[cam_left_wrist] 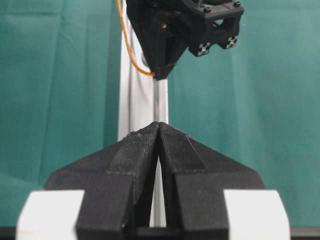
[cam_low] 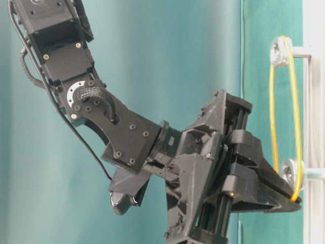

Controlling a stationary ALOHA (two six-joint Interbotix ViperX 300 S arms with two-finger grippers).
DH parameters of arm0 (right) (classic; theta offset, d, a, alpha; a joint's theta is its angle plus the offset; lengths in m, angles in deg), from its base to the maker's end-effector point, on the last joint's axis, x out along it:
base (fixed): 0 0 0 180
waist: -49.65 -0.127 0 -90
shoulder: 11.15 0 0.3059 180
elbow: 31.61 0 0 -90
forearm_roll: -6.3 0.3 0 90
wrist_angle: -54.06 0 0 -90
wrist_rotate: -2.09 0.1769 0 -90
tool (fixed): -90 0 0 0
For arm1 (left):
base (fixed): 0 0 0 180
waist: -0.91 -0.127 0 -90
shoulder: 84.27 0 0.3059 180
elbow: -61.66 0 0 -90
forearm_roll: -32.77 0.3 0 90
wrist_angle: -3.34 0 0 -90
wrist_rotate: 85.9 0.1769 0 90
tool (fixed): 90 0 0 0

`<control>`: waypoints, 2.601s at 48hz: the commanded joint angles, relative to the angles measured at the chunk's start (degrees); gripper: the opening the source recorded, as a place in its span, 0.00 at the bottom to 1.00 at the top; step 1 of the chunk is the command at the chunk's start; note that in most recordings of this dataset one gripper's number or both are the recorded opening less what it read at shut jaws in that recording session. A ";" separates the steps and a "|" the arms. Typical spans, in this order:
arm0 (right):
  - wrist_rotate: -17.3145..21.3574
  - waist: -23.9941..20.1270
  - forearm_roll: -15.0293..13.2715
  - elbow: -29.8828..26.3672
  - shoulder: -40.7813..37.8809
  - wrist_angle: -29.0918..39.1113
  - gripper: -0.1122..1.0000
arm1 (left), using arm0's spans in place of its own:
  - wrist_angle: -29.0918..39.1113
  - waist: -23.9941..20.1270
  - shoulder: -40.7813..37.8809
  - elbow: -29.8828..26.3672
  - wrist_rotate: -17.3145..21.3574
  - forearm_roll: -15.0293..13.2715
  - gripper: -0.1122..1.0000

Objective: Hook the rubber onto the shaft.
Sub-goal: 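Pull the band past the left peg and lower it around the peg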

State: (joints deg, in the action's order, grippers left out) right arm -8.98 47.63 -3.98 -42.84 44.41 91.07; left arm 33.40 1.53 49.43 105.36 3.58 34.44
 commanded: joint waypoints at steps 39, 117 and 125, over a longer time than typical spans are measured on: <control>0.00 -1.93 2.20 -0.88 0.00 -0.18 0.16 | -0.26 0.09 -0.35 -1.85 0.00 0.09 0.10; -1.23 -2.55 0.00 10.63 9.93 -0.26 0.16 | -0.26 0.09 -0.70 -1.85 -0.09 0.09 0.10; -1.14 -2.46 0.00 10.63 9.93 0.00 0.30 | -0.26 0.09 -0.70 -1.85 -0.09 0.09 0.10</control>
State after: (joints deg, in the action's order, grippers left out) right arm -10.12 45.17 -3.80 -31.68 51.80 91.24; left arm 33.31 1.53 49.17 105.36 3.49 34.44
